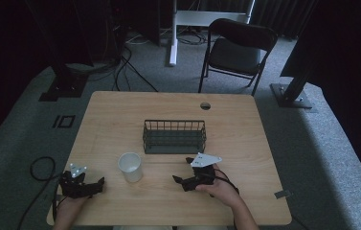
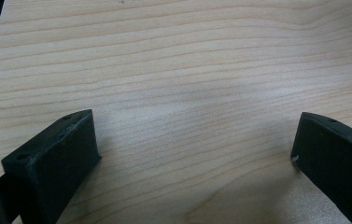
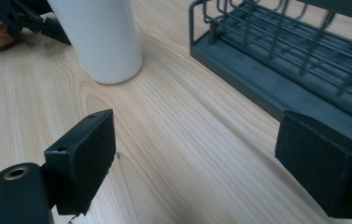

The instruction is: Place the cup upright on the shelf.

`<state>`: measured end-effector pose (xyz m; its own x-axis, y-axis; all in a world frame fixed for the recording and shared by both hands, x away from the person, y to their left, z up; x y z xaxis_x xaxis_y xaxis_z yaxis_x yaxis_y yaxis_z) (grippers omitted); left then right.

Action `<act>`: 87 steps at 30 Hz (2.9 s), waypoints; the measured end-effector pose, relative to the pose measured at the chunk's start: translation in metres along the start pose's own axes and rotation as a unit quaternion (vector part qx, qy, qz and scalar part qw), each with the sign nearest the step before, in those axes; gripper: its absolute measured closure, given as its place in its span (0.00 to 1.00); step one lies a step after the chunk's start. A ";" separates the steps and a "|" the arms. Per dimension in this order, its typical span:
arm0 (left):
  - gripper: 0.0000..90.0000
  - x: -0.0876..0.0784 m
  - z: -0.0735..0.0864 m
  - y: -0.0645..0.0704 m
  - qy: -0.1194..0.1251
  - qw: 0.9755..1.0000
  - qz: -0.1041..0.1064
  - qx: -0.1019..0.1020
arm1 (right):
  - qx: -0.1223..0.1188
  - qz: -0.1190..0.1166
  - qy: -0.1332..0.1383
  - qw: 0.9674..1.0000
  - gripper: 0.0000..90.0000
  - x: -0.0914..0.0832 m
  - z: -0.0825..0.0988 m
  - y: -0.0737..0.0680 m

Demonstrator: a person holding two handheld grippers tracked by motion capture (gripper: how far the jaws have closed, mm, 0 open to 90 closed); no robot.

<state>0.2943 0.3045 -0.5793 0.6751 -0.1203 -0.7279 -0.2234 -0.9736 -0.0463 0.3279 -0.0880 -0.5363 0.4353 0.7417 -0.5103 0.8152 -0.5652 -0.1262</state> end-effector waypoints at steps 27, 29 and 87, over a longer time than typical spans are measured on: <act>0.01 0.000 0.000 0.000 0.001 1.000 0.000 -0.001 | -0.036 -0.053 0.004 0.998 0.14 0.054 -0.029 -0.043; 0.01 0.000 0.000 0.000 0.001 1.000 0.000 -0.001 | -0.037 -0.055 0.006 0.998 0.14 0.057 -0.030 -0.045; 0.01 0.000 0.000 0.000 0.000 1.000 0.000 -0.001 | -0.067 -0.072 0.037 0.994 0.22 0.119 -0.070 -0.084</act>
<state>0.2943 0.3044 -0.5793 0.6752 -0.1211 -0.7276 -0.2226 -0.9739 -0.0446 0.3379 0.0731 -0.5269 0.3336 0.8388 -0.4302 0.9127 -0.4017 -0.0754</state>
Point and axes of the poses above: each handheld gripper's, and its own axes: x roughly forward along the jaws, z roughly out of its underside, y roughly to its right, the point moved 4 cm from there along x, roughly forward along the jaws, and after that the axes turned 3 degrees about x, right-handed, at the moved point
